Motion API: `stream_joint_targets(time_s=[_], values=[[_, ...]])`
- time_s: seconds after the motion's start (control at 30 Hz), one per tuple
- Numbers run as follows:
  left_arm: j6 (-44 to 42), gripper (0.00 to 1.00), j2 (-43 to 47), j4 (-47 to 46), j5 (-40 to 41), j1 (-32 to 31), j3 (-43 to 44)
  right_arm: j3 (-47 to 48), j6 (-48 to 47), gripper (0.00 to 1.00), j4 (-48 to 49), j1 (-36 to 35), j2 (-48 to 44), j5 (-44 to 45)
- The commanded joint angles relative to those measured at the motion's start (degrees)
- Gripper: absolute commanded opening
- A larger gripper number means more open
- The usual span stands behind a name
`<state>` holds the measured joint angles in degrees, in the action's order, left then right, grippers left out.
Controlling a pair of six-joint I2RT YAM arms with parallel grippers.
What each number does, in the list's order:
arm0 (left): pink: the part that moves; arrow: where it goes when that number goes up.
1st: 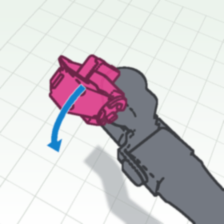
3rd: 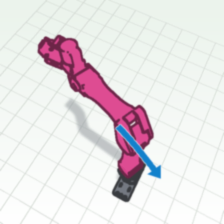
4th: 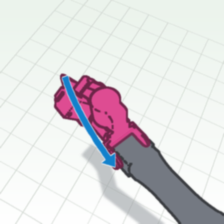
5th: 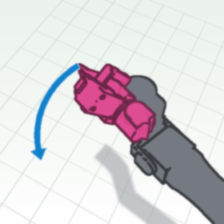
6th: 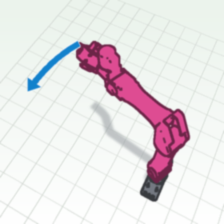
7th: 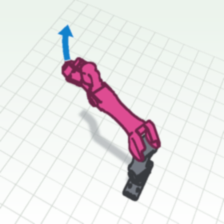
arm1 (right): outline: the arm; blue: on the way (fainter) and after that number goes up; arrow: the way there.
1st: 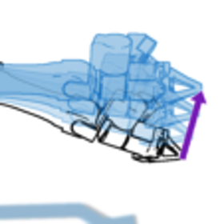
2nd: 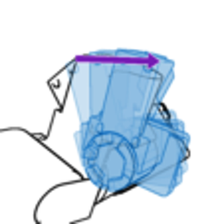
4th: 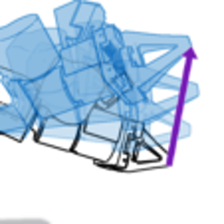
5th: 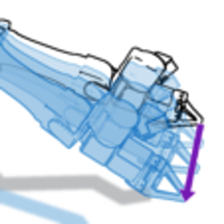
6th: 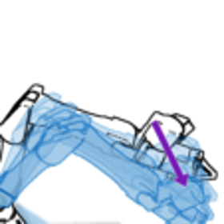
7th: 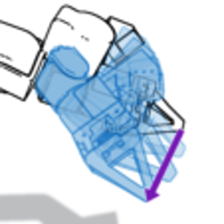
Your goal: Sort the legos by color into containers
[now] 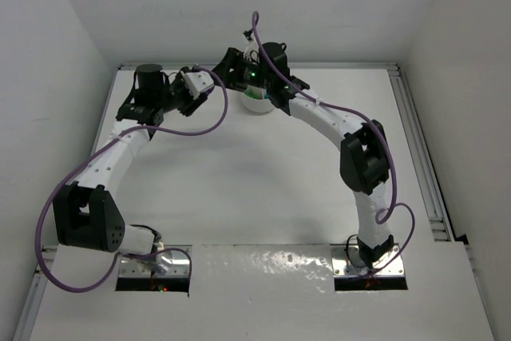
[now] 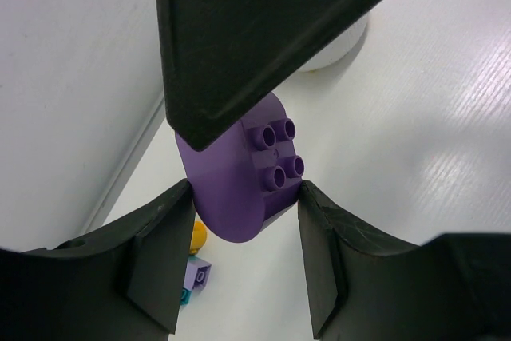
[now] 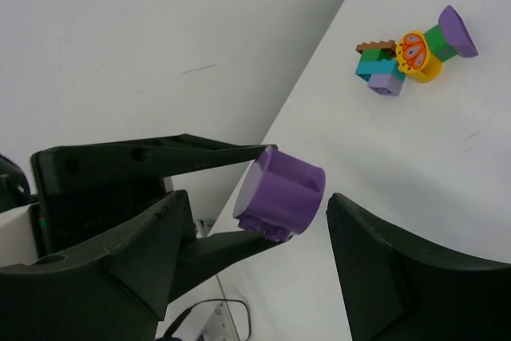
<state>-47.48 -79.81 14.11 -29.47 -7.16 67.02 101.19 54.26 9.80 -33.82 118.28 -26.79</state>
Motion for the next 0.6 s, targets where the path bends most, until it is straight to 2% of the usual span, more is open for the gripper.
stream_joint_targets(time_s=[0.0,0.23,0.3,0.33,0.37,0.57], values=[[1.34,0.00,1.94,-4.09,-1.81,-0.75,-0.23,4.10,0.85,0.72,0.75,-0.89,1.78,2.00],[1.96,0.00,2.03,-5.23,-1.11,-0.75,-0.40,3.41,-0.65,0.68,-0.75,-1.42,1.96,3.85],[1.61,0.00,1.94,-5.23,-1.11,-0.75,-0.49,2.27,0.05,0.64,0.82,-1.51,1.96,3.50],[1.52,0.00,1.94,-5.32,-1.11,-0.75,-0.49,1.91,0.49,0.56,2.40,-1.51,1.96,3.41],[1.52,0.00,1.94,-5.32,-1.20,-0.75,-0.40,1.91,0.76,0.53,3.02,-1.60,2.22,3.32],[1.52,0.00,1.76,-5.76,-1.29,-0.75,-0.40,5.07,2.87,0.49,4.79,-2.56,4.59,3.49]])
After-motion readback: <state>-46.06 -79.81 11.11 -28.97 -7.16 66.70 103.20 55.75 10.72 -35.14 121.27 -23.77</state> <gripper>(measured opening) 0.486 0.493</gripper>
